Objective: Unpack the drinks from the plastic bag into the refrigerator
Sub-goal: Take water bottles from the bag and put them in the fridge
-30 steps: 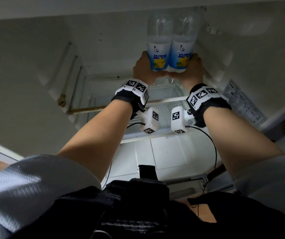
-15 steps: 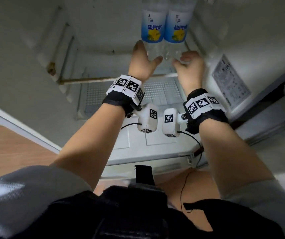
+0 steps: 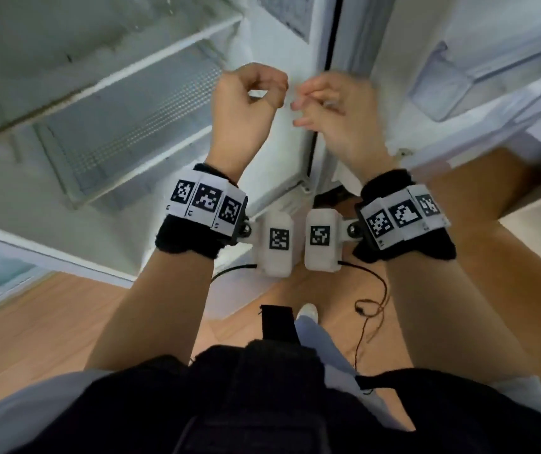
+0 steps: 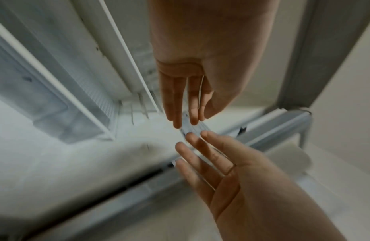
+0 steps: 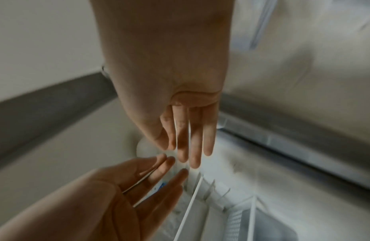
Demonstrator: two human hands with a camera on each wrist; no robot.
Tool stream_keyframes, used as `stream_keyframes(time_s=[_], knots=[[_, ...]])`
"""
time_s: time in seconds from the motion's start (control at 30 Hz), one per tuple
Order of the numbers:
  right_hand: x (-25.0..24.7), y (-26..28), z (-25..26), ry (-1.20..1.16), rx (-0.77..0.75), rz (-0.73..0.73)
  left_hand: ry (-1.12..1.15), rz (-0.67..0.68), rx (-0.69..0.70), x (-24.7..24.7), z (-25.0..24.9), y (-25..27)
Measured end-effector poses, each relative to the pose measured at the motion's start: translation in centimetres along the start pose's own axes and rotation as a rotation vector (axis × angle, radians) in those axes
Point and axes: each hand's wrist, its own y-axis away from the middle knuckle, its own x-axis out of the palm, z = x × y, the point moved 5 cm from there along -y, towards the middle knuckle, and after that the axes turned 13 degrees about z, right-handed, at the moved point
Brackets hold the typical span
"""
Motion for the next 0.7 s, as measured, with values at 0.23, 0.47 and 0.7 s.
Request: stream_keyframes(time_s=[0.23,0.47,0.7], knots=[[-11.4,11.5,-1.0,0.124,0.113,-0.263,0.048,0.337,0.049,14.3,-3.2,1.9],[-24.2,22.2,-2.2,0.281,0.195,-0.508,0.036,0.596,0.158,30.5,-8.2,4.5],[-32.2,26.4,-4.1,0.295,0.272,-0.58,-0.057,0.804,0.257,40.3,-11.3,4.0]])
